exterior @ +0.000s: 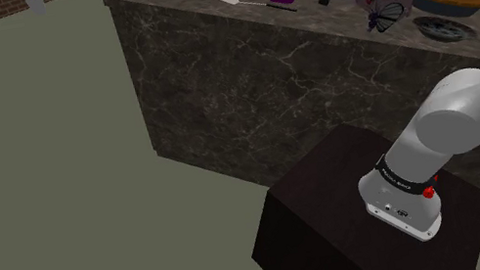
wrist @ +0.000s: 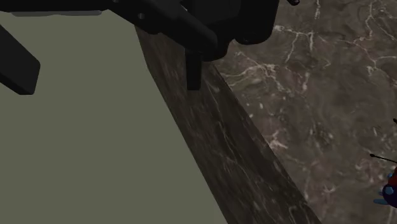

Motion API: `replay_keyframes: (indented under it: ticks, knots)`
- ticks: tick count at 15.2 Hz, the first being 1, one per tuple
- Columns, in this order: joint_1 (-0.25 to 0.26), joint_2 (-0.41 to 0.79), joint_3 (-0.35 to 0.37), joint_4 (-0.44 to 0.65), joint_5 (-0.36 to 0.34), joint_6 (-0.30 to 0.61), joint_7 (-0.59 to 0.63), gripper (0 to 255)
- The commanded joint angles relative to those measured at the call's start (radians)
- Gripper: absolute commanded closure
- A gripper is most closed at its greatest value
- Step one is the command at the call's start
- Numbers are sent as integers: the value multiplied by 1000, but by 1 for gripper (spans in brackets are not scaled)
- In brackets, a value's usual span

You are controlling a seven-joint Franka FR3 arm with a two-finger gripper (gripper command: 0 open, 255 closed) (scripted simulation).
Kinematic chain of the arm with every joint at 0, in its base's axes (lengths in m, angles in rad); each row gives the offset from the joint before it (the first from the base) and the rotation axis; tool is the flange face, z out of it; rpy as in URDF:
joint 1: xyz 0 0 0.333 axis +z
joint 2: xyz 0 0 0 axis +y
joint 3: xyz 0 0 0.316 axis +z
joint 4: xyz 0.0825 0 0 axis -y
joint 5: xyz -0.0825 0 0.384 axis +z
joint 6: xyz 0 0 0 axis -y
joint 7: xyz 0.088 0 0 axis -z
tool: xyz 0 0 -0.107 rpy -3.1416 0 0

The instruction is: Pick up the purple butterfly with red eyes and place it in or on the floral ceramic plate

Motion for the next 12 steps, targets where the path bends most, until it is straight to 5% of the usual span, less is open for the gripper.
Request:
replay_keyframes:
  ticks: [1,12]
  knots:
    - [0,0,0,0,0,0,0,0]
    - [82,-65,-366,-8,-197,-75,-705,0]
